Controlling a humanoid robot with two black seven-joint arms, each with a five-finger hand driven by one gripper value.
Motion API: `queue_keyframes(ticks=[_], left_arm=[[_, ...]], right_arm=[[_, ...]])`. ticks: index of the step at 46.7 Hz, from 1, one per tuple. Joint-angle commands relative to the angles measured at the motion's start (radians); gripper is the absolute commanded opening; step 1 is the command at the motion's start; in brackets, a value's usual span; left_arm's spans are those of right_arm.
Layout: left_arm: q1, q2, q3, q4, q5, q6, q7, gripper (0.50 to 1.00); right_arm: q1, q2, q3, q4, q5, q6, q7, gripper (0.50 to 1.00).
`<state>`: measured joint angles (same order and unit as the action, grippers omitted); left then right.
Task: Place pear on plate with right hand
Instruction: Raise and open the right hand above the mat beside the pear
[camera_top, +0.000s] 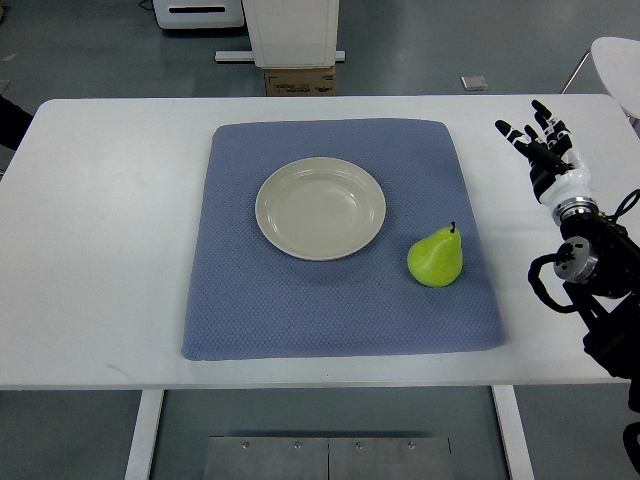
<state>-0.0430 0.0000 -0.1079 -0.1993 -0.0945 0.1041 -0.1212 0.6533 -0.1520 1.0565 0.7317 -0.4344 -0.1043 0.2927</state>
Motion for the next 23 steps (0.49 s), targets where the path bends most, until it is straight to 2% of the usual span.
queue_keyframes(ticks=[1, 12, 23], left_arm=[[0.0, 0.0, 0.001, 0.0, 0.001, 0.0, 0.0, 1.0], [0.0, 0.0, 0.001, -0.002, -0.001, -0.001, 0.0, 1.0], [0.002, 0.0, -0.001, 0.0, -0.001, 0.002, 0.0, 1.0]], right_arm=[[0.0, 0.0, -0.003, 0.0, 0.0, 0.0, 0.002, 1.0], [0.003, -0.004, -0.015, 0.0, 0.0, 0.0, 0.005, 1.0], [0.005, -0.008, -0.015, 0.0, 0.0, 0.002, 0.037, 1.0]])
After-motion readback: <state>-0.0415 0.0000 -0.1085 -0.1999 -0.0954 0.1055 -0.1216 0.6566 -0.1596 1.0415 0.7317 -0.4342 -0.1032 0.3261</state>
